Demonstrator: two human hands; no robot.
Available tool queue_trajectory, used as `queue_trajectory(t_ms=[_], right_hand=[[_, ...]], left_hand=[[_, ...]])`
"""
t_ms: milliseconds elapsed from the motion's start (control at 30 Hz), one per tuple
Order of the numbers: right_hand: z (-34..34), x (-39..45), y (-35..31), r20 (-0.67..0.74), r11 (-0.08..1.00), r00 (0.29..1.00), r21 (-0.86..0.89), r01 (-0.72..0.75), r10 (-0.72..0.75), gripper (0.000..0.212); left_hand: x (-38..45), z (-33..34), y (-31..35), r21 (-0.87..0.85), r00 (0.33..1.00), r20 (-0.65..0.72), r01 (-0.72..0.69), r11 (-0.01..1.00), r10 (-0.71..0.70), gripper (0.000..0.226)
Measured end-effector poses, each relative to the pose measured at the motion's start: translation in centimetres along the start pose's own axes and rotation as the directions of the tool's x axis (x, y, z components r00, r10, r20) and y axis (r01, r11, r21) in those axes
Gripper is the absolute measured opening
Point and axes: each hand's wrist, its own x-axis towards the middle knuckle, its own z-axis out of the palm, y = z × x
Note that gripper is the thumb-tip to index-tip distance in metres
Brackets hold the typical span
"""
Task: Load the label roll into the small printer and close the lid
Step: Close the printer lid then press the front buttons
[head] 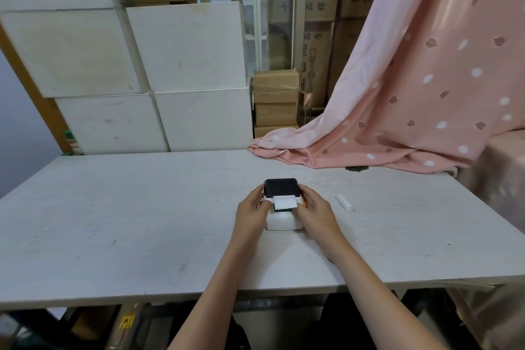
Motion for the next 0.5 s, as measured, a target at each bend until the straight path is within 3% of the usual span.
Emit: queue_trajectory(t_ms=[133,500], right_hand=[[-0.04,0.33,0.34,-0.026,0.996,0.999,0.075,-0.037,0.039,0.041],[0.07,0.84,0.43,-0.05,0.995,0.996,0.072,-0.073,0.076,0.053]], left_hand=[[0.05,0.04,-0.09,-0.011,1.0,0.01,-0.014,1.0,0.014,0.051],[0.13,0.13,-0.13,0.034,1.0,0.006,-0.005,0.999,0.004,0.052]])
